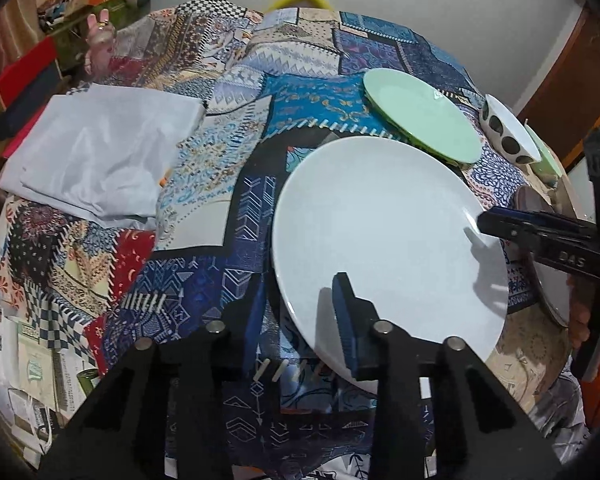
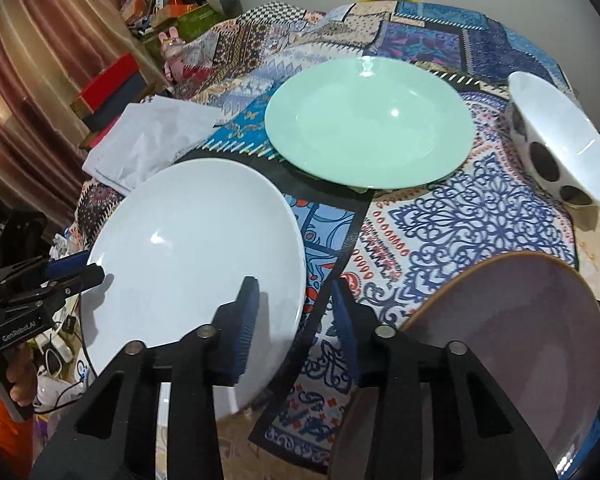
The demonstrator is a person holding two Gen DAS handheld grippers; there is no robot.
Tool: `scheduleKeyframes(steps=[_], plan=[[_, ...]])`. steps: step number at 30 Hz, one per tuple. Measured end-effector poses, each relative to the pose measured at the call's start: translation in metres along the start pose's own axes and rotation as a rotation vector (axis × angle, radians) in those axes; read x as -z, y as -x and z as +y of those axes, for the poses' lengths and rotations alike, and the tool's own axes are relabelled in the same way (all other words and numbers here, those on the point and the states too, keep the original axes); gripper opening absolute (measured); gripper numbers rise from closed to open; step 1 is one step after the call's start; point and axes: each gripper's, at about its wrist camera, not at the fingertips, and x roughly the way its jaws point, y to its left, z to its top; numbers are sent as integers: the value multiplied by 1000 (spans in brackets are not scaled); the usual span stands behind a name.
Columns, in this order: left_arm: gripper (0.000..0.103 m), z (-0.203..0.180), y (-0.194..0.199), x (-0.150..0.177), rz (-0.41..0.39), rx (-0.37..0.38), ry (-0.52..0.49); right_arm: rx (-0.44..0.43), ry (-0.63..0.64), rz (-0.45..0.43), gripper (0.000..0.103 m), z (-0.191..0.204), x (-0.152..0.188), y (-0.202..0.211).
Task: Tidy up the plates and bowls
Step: 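Grasp the white plate rim with the left tool while the right tool grips it too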
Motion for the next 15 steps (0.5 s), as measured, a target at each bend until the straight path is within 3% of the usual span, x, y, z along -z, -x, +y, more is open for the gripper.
scheduleKeyframes(steps=[4, 15], plan=[[25, 0, -5, 1, 28, 19, 11, -31, -12, 25, 24, -1, -2, -7], [25, 1, -10, 1, 47, 37, 30, -49, 8, 31, 25, 1, -3, -10]])
